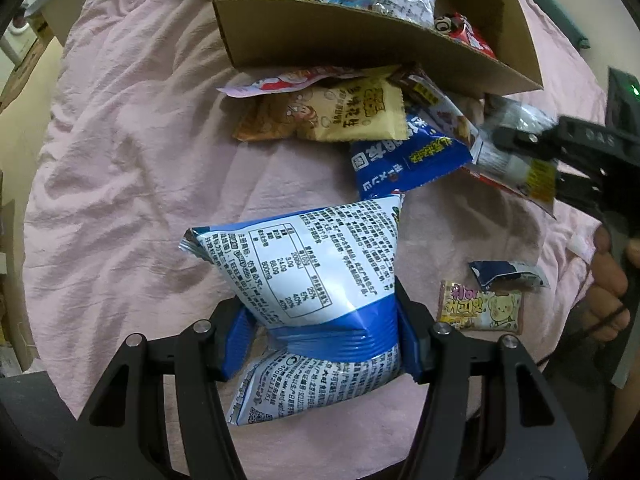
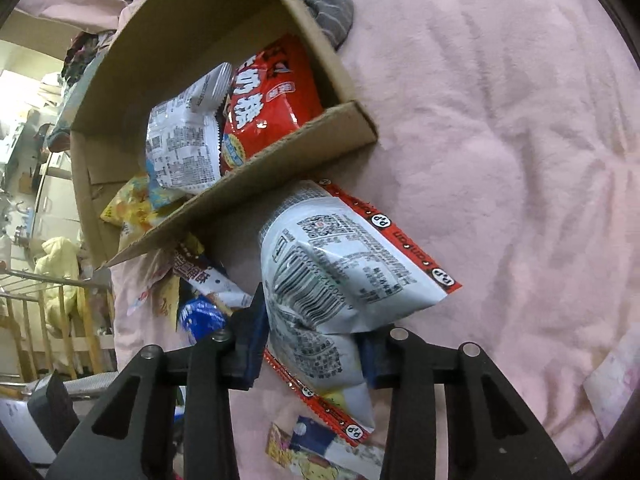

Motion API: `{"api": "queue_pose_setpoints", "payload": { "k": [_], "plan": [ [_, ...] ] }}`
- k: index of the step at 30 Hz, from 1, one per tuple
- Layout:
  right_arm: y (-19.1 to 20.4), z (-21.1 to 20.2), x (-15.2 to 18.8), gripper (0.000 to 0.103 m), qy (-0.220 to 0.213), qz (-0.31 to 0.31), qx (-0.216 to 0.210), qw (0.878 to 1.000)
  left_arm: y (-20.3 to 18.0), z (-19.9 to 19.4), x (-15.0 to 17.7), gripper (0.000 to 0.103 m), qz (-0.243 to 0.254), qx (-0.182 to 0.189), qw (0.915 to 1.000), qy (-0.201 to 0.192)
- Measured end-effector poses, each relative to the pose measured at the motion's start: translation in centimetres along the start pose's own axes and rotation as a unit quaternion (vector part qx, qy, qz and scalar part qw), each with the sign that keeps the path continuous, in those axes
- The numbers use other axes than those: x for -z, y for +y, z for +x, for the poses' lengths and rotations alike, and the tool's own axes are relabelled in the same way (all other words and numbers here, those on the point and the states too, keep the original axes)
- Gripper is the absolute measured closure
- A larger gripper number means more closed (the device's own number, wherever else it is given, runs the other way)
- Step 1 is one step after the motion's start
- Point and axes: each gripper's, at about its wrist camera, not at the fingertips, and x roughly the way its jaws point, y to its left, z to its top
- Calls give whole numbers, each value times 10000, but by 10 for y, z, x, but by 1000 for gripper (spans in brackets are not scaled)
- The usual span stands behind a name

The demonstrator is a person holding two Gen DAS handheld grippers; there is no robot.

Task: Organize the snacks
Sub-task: 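Grasp the white-and-blue printed bag with the left tool while the right tool grasps the white-red bag, then carry the white-and-blue bag with the left tool while the right tool carries the white-red bag to the box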

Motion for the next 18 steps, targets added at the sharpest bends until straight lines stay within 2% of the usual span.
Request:
{"api": "queue_pose_setpoints", "payload": {
  "k": [6, 8, 10, 13, 18],
  "plan": [
    [-20, -33, 20, 65, -167, 93, -17, 9998, 21, -5, 4, 46, -56, -156, 9999, -35],
    [-25, -41, 21, 65, -245, 74, 4, 9997, 32, -8, 8, 46, -221, -71, 9997, 40],
    [-25, -48, 25, 65, -301, 105, -147, 9994, 39, -12, 14, 46, -354, 77, 9993, 117],
    [-25, -63, 30, 65, -449, 23, -217, 9988, 46, -24, 18, 46, -426, 16, 9991, 14],
    [-6, -83, 43, 65, -603, -144, -613, 9962, 49, -65, 10, 46, -468, -232, 9979, -387]
  ]
}}
